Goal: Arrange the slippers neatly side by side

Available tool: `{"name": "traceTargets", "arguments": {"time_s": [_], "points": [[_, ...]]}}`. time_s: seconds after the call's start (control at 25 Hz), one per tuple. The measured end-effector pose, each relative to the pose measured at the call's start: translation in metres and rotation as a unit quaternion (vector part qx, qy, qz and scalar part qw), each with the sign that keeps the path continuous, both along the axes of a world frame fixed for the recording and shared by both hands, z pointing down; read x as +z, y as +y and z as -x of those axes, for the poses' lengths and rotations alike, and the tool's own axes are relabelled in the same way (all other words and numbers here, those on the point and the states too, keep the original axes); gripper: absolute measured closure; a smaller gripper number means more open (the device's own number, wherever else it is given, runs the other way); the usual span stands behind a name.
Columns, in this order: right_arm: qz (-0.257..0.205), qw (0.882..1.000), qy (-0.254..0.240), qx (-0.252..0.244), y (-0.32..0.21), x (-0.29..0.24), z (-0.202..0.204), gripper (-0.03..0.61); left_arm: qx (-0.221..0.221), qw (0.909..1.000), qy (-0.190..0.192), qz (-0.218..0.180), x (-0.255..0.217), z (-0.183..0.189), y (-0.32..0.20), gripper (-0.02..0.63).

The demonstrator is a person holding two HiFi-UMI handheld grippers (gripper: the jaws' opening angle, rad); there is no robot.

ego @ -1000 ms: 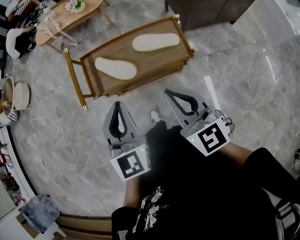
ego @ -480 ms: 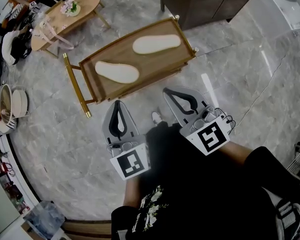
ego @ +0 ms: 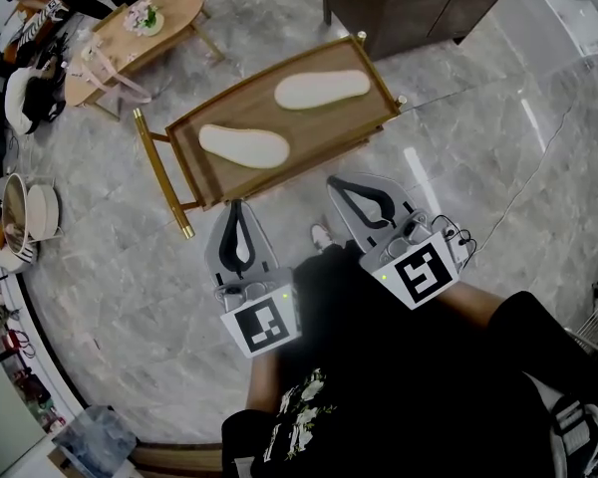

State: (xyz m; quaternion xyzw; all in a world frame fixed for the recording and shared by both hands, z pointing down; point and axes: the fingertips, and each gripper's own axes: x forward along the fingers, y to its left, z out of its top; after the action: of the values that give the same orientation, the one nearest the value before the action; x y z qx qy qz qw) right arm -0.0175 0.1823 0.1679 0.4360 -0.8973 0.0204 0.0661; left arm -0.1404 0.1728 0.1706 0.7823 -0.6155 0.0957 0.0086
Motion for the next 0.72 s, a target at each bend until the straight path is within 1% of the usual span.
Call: {"name": "traceTargets", "arguments": {"time_s": [0.24, 0.72], "points": [[-0.004, 1.000, -0.002, 0.001, -0.007, -0.001, 0.013, 0.580, 0.004, 1.0000, -0.003, -0.002, 0.000, 0.010, -0.006, 0.612], [-0.008, 1.000, 0.007, 0.005, -0.012, 0.001, 0.029, 0.580, 0.007, 0.9999, 0.007, -0.007, 0.004, 0.028, -0.012, 0.612]]}}
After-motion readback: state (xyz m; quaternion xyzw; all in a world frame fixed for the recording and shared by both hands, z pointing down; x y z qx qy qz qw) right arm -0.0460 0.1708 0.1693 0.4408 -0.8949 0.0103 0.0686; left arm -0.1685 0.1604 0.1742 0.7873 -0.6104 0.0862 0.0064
